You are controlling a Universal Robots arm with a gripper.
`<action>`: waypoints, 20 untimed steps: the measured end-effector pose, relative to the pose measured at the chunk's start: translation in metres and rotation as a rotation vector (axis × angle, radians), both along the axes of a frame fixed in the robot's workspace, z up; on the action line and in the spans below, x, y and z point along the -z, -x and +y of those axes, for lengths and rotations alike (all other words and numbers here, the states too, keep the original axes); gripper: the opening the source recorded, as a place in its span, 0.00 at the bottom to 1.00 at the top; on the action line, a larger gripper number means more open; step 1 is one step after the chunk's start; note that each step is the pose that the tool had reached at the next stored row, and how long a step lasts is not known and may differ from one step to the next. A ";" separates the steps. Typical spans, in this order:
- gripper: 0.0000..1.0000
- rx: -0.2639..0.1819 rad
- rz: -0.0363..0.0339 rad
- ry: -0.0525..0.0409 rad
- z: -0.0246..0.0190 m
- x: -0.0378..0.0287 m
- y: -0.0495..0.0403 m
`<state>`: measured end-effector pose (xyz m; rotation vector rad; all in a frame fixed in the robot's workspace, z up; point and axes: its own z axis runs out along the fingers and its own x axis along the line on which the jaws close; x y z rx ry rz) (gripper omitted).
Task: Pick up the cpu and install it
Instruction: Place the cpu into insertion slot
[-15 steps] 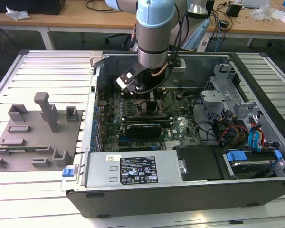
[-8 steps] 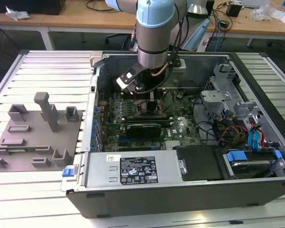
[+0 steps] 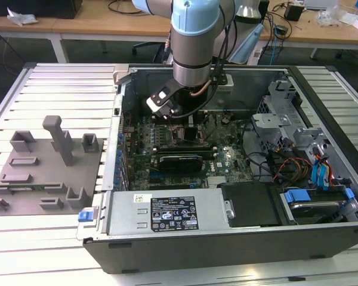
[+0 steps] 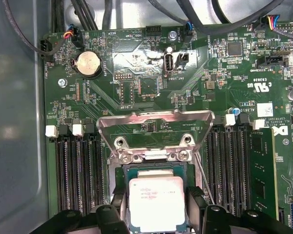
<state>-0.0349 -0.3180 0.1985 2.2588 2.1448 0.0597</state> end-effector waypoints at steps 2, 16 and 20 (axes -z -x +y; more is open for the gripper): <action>0.60 0.000 0.0000 0.0001 0.0000 -0.0016 0.0000; 0.34 0.000 0.0000 -0.0001 0.0000 -0.0119 0.0000; 0.11 0.000 0.0000 -0.0001 0.0000 -0.0120 0.0000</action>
